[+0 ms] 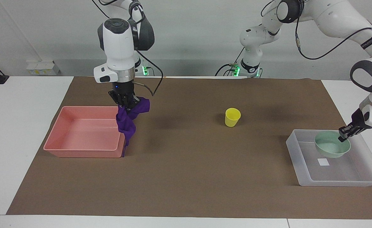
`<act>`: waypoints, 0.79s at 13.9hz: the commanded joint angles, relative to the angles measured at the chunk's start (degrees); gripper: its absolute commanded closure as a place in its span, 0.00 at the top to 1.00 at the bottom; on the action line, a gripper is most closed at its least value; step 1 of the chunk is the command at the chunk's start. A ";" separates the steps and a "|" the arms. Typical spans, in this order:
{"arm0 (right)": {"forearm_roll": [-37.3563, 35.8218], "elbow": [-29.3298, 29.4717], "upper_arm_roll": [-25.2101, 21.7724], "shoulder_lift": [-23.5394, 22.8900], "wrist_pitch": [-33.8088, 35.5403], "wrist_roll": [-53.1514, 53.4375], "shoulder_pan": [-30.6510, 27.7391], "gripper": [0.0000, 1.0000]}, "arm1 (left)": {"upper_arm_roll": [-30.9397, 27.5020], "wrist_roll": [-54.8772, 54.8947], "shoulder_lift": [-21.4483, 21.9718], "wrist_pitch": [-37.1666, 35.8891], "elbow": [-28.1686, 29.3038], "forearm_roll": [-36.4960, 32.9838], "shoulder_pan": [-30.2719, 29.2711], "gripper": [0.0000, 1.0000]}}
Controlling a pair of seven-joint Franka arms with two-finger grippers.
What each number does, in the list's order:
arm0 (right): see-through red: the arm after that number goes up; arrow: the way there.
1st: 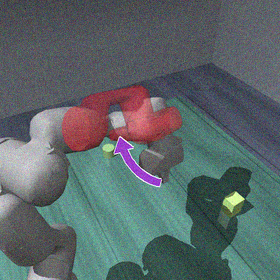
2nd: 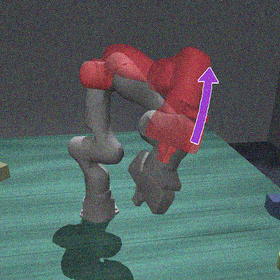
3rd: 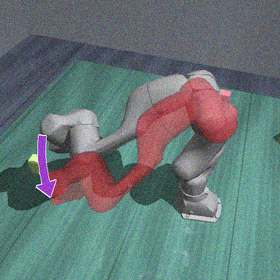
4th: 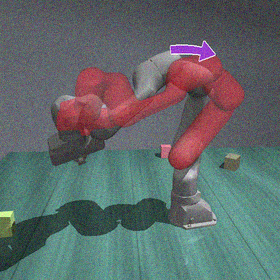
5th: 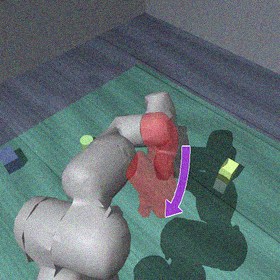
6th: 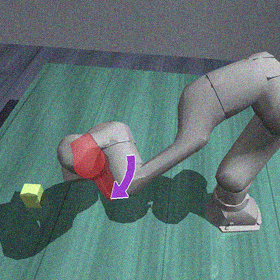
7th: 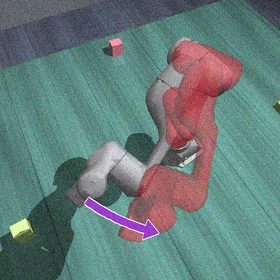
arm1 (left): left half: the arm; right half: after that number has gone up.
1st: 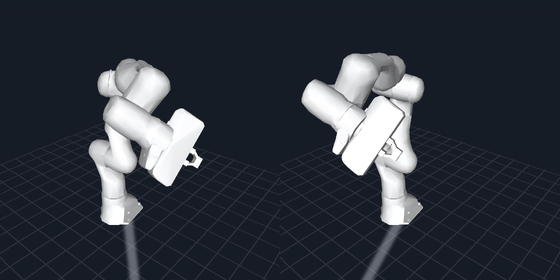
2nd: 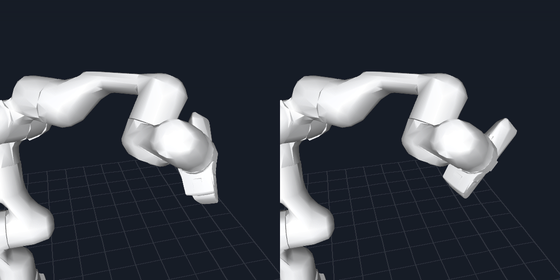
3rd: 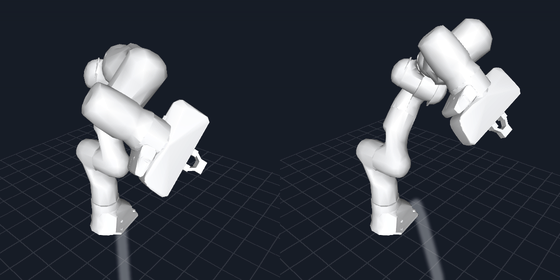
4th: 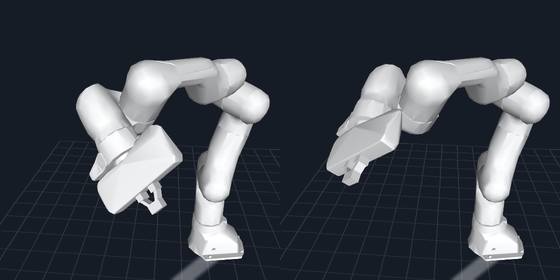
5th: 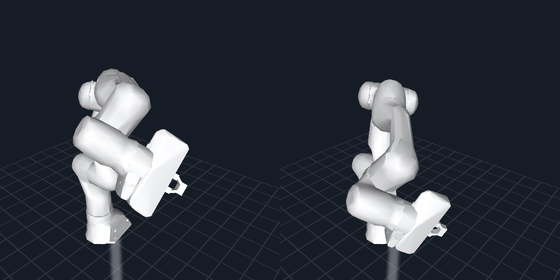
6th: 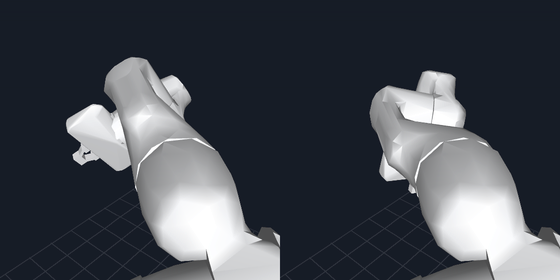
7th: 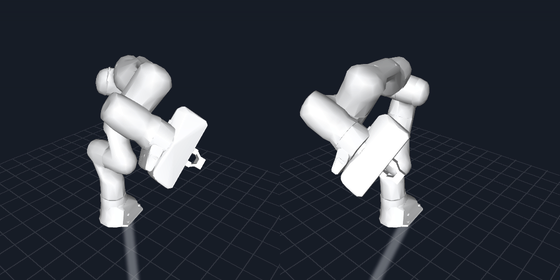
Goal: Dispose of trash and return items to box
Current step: 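Release the cloth into the pink box while the left gripper drops the bowl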
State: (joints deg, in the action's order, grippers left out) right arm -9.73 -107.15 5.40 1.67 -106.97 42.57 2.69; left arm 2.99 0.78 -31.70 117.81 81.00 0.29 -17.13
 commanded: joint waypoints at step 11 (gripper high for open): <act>11.22 -7.01 0.49 -5.62 -13.08 -1.17 -16.22 0.00 | 1.49 3.00 8.04 -4.75 -0.49 0.85 3.75 1.00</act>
State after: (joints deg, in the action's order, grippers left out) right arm -0.06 -111.88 5.25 -3.50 -116.35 42.17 -11.89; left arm 4.85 3.81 -29.45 117.28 78.57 0.44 -16.35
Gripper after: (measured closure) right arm 0.894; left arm 0.211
